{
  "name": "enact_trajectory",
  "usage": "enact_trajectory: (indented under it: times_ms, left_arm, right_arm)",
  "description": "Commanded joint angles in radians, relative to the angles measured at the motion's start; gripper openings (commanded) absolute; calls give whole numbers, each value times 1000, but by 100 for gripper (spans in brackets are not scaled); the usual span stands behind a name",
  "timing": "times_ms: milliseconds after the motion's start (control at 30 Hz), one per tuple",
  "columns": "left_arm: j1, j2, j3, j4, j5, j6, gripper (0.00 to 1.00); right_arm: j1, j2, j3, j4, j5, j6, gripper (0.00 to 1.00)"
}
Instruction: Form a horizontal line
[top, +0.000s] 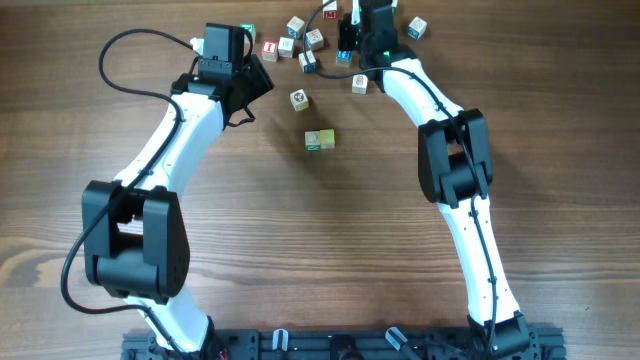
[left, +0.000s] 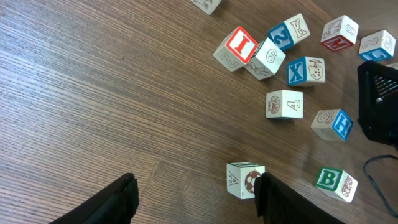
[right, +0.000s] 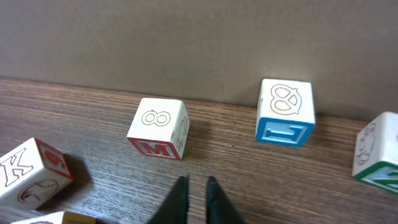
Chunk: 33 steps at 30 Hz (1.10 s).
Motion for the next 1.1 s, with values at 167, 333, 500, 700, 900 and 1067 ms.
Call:
enact_trajectory:
  times_ms: [167,333,500,700,900,1067]
  left_arm:
    - [-3,-22,-2,3,-14,-10,66]
    - [-3,-22,-2,3,-14,-10,68]
    - [-3,-22,-2,3,-15,-10,67]
    - [-3,-22,-2,-64,-184,-70,73]
    - [-3,-22,-2,-91,-230,-114,77]
    - [-3,-22,-2,-91,-230,-114,85]
  right_arm:
    - [-7,-83,26,-100,26,-14,62]
    - [-7,-102,25,-121,-12,87,76]
    - [1,-108,25,-150,-99,87,83]
    - [40,-111,25,-153,-171,84,83]
    - [67,-111,25,-218,-194,-37,83]
    - [79,-108,25,-241,-180,-99,82]
